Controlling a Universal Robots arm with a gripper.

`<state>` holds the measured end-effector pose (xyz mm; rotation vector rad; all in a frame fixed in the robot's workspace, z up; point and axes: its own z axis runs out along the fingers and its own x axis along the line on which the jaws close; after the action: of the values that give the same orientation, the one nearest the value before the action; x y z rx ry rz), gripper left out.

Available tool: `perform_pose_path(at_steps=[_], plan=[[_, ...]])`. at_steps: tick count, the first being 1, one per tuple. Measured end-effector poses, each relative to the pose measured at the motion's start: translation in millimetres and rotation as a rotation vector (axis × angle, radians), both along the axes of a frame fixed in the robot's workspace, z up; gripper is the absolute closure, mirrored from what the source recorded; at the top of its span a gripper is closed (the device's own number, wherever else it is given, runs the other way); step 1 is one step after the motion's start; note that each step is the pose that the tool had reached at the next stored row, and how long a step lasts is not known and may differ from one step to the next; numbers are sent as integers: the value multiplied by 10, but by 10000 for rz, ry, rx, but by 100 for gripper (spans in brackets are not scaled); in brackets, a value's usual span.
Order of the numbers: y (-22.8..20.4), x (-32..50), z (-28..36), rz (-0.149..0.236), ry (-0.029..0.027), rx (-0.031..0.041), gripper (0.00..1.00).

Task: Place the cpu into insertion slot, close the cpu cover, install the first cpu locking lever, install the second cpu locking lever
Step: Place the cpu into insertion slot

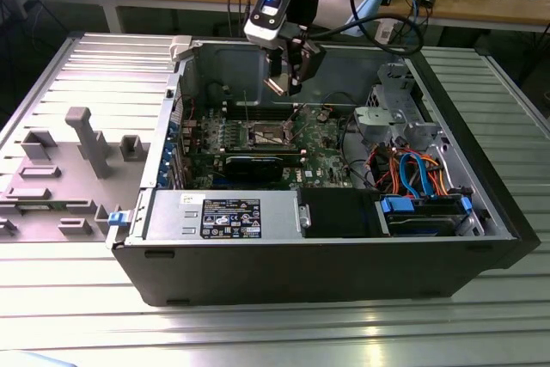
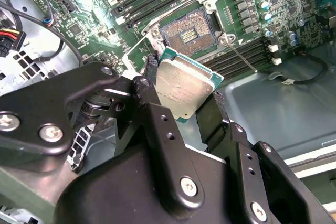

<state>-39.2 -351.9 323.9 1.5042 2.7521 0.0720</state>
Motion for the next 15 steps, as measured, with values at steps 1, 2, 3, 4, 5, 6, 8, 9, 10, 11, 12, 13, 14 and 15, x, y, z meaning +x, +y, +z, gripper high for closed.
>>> perform_pose_path(at_steps=[1,2,3,4,5,6,8,9,10,11,12,13,14,15], plan=[[0,0,-1,-46,0,0,45],[0,0,-1,-76,0,0,45],[0,0,-2,-96,0,1,45],[0,0,-3,-141,0,1,45],[0,0,-4,-162,0,1,45],[0,0,-4,-182,0,0,45],[0,0,-5,-211,0,1,45],[0,0,-6,-227,0,0,45],[0,0,-6,-240,0,0,45],[0,0,-7,-255,0,0,45],[0,0,-7,-267,0,0,45],[0,0,-8,-284,0,0,45],[0,0,-9,-303,0,0,45],[0,0,-10,-313,-1,0,45]])
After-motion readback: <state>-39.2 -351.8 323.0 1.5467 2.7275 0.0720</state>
